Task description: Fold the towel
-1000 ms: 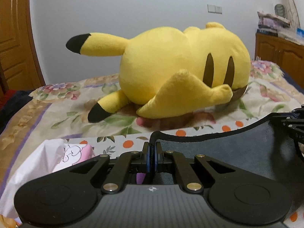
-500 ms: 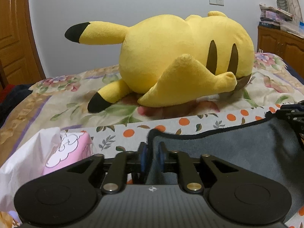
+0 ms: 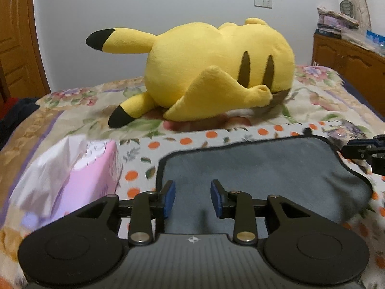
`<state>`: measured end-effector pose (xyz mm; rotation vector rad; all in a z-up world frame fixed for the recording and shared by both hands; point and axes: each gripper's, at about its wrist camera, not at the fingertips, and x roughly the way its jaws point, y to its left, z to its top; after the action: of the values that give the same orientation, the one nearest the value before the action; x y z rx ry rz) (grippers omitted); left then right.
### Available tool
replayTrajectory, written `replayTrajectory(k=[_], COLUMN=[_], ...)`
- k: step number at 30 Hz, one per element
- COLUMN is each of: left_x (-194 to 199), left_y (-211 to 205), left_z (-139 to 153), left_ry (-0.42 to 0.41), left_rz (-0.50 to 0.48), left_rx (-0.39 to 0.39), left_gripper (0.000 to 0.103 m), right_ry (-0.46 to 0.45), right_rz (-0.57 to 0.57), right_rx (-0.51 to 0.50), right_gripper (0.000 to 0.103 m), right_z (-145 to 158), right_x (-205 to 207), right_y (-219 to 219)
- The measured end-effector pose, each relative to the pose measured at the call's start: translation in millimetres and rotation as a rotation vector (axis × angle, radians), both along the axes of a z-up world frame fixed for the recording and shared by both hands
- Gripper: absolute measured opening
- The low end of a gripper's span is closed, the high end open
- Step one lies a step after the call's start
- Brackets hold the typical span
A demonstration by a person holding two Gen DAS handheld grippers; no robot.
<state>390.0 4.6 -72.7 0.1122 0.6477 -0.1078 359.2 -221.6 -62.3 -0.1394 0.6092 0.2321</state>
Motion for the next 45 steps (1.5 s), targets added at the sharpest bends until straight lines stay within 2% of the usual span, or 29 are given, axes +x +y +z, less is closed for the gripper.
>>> replayTrajectory(k=[12,27,33,38,39,40,41,42,43,45], left_x=[-83,-158,-183,-204,-209,-214,-217,-222,-227,-234], left_y=[-3,-9,-13,-14,-15,-16,-16,-17,-17,-19], left_z=[14,44,67,88,92,97,101,106,110,118], left_ry=[0.024,0.023,0.006,-0.003,-0.005,-0.008,-0.012,-0.016,-0.021,-0.027], left_rz=[-0.040,-0.048,-0.061,-0.060,-0.060,-0.061,-0.060,-0.058,-0.055,-0.053], left_rx=[-0.013,-0.032,-0.014,-0.008,-0.006,-0.006,-0.007,-0.009,-0.012,-0.019], left_gripper=[0.035,0.040,0.048,0.060,0.060,0.063,0.068,0.071,0.076,0.081], right_ry=[0.022,0.001,-0.012,-0.019,-0.022,-0.025,-0.027,-0.030,-0.040,-0.053], right_rz=[0.001,-0.014,-0.023,-0.038,-0.041,-0.044,-0.046,-0.047,-0.046,-0.046], right_rx=[0.036,0.062,0.058,0.066,0.067,0.071,0.074,0.076,0.076,0.074], right_gripper=[0.013,0.013,0.014,0.015,0.016,0.022,0.030,0.043,0.047,0.047], right_z=[15,50,64,76,79,83,86,88,92,99], right_x=[-76,-148,-175,-193,-196,-201,-204,-207,-212,-219], right_y=[-11,-23,-27,-32,-32,-34,-34,-35,-36,-37])
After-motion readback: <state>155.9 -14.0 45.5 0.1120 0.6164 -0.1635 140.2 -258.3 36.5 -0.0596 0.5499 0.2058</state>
